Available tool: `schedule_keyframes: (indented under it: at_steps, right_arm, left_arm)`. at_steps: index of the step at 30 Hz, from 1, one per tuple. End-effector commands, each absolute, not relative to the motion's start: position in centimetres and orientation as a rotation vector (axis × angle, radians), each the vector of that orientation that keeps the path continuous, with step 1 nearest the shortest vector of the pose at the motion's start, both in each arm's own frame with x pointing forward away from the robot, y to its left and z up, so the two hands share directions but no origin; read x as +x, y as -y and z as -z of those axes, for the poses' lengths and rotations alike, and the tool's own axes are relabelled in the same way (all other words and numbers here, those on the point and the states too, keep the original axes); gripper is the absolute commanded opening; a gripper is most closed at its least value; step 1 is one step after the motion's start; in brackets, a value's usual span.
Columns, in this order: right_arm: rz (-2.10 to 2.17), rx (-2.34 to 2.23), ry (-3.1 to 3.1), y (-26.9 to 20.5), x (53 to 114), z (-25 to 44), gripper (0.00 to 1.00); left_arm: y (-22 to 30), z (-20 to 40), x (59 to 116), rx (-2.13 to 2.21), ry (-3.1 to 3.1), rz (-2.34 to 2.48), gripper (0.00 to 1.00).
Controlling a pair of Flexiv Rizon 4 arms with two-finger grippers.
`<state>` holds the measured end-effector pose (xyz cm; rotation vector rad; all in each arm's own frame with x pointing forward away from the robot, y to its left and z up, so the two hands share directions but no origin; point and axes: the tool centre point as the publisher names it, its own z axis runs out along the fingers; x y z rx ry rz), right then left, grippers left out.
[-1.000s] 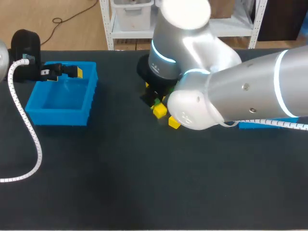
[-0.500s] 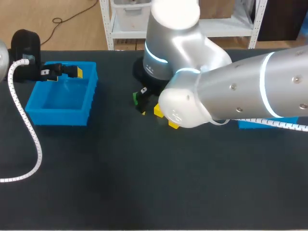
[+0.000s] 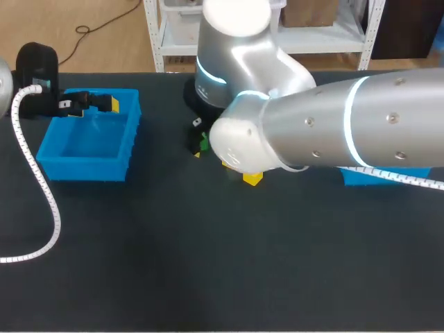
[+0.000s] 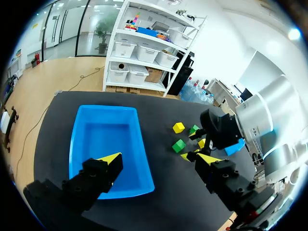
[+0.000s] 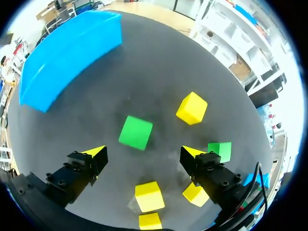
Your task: Put the green cubes in the right bin and the yellow cubes in the left bin.
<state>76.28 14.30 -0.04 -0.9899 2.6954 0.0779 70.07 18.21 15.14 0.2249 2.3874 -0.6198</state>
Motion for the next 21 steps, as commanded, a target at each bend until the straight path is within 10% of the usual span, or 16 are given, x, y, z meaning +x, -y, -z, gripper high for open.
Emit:
schedule_keyframes:
  at_steps: [1, 18, 19, 20, 21]
  right_arm:
    - [-0.058, -0.958, -2.723, -15.9, 77.6, 0.2, 1.00]
    - [0.041, -0.700, -2.807, -16.2, 78.5, 2.0, 1.00]
    - [0.040, -0.695, -2.809, -16.0, 78.5, 2.0, 0.85]
    - [0.044, -0.686, -2.811, -15.9, 78.5, 2.0, 0.44]
    - [0.043, -0.683, -2.813, -15.8, 78.5, 2.0, 0.35]
  left_arm:
    - [-18.4, -15.0, 70.0, 0.231, -2.377, 0.634, 1.00]
    - [-18.4, -15.0, 70.0, 0.231, -2.377, 0.634, 1.00]
    - [-18.4, -15.0, 70.0, 0.231, -2.377, 0.634, 1.00]
    - [-18.4, -15.0, 70.0, 0.231, -2.377, 0.634, 1.00]
    - [-18.4, -15.0, 70.0, 0.231, -2.377, 0.634, 1.00]
